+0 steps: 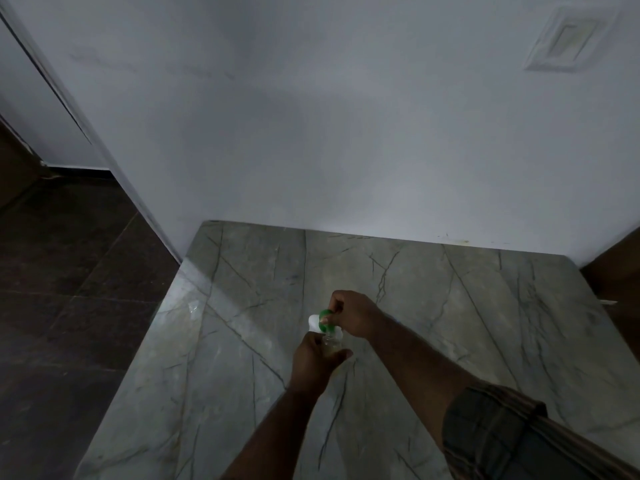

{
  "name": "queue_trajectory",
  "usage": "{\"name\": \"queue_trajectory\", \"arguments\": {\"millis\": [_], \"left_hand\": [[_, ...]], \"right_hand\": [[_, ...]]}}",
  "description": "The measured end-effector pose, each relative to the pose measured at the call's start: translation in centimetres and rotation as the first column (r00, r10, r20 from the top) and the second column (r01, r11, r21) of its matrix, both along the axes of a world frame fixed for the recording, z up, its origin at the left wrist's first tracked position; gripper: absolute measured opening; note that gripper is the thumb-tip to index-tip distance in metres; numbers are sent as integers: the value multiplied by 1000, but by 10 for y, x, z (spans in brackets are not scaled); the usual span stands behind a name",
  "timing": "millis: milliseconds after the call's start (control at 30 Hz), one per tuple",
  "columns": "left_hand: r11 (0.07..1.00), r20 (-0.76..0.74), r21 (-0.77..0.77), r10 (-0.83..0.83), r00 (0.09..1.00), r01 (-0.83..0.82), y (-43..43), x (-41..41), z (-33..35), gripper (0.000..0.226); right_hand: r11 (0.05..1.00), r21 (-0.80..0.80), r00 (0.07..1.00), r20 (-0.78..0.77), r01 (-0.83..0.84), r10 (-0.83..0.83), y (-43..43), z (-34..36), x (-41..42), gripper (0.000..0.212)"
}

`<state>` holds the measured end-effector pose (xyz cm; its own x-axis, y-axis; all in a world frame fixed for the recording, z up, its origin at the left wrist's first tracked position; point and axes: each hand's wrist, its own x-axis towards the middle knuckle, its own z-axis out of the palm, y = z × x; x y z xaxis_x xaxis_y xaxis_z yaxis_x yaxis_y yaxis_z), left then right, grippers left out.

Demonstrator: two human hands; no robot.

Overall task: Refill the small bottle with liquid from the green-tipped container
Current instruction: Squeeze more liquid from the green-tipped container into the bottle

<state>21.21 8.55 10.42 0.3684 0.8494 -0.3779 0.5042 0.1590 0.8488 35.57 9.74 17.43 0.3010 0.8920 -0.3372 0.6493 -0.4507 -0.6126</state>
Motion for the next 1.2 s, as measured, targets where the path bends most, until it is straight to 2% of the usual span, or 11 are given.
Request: {"name": "queue_trajectory", "arguments": {"millis": [333, 667, 833, 1200], "left_hand": [[1000, -20, 6, 10, 1000, -10, -1, 3, 1, 50], [1000, -6, 29, -2, 1000, 3, 5, 5, 5, 57], [1000, -15, 16, 0, 1000, 0, 2, 3, 3, 48], [999, -34, 39, 19, 999, -17, 1, 8, 4, 56]], "right_hand": [[1000, -2, 1000, 16, 3, -3, -1, -8, -2, 21], [1000, 19, 1000, 14, -7, 7, 2, 1, 2, 21], [1000, 0, 1000, 18, -4, 4, 1, -4, -2, 23], [999, 32, 1000, -13, -16, 16, -1, 4, 0, 19]]}}
